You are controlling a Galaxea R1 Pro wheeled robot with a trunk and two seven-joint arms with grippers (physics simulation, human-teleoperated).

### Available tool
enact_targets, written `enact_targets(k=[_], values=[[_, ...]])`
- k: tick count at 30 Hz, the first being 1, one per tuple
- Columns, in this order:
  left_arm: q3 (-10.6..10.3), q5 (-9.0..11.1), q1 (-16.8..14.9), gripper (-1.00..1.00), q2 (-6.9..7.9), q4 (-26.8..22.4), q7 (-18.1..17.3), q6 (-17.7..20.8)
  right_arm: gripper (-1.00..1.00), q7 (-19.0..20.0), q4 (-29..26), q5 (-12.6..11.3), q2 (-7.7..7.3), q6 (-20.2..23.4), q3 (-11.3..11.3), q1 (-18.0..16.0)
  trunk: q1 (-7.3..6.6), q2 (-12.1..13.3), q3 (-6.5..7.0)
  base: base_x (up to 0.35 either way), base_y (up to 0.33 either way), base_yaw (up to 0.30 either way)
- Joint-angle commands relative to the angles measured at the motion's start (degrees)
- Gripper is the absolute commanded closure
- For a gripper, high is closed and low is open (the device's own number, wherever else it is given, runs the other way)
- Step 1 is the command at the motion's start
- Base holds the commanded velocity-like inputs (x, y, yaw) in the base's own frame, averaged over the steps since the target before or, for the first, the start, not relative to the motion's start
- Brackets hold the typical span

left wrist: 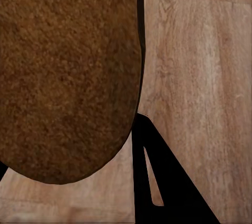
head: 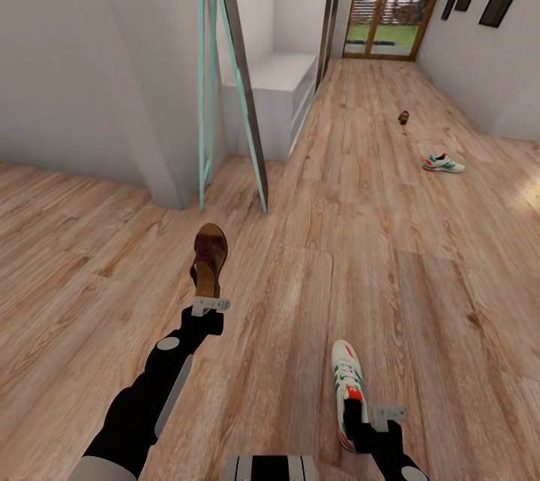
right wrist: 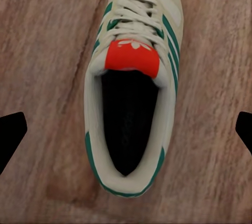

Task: Pick up the two gym shoes and the two sandals from the corridor floor and place them onto the hallstand (shoe rack) in the corridor, making sure they are on the rack and not on the floor. Arrange them so the two gym shoes are next to each other and the two sandals are next to each other.

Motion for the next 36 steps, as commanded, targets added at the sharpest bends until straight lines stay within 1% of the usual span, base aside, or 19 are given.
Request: enact_targets(k=[1, 8, 11, 17, 32, 36], values=[[0.00, 0.04, -0.02, 1.00, -0.01, -0.08, 0.00, 0.31, -1.00, -0.04, -0.09, -0.01, -0.01, 0.26, 0.02, 0.00, 0.01, -0.03, -0.37, 0.000, 0.000, 0.000], [-0.03, 0.04, -0.02, 1.00, -0.01, -0.12, 0.00, 0.31, -1.00, -0.08, 0.08, 0.27, -0.01, -0.04, -0.07, -0.01, 0.19, -0.13, -2.58, 0.000, 0.000, 0.000], [-0.03, 0.04, -0.02, 1.00, -0.24, -0.15, 0.00, 0.31, -1.00, -0.05, 0.42, 0.18, 0.05, -0.27, -0.08, -0.02, 0.27, -0.17, -3.52, 0.000, 0.000, 0.000], [-0.03, 0.04, -0.02, 1.00, -0.76, -0.14, 0.00, 0.31, -1.00, -0.02, 0.40, 0.27, 0.00, -0.39, -0.08, -0.01, 0.27, -0.17, -3.77, 0.000, 0.000, 0.000], [-0.02, 0.04, -0.02, 1.00, -0.80, -0.15, 0.00, 0.31, -1.00, 0.05, 0.37, 0.25, 0.03, -0.46, -0.07, -0.02, 0.27, -0.17, -3.78, 0.000, 0.000, 0.000], [-0.01, 0.01, -0.02, 1.00, -0.80, -0.16, 0.00, 0.31, -1.00, 0.05, 0.32, 0.27, 0.00, -0.45, -0.07, -0.01, 0.37, -0.22, -4.89, 0.000, 0.000, 0.000]])
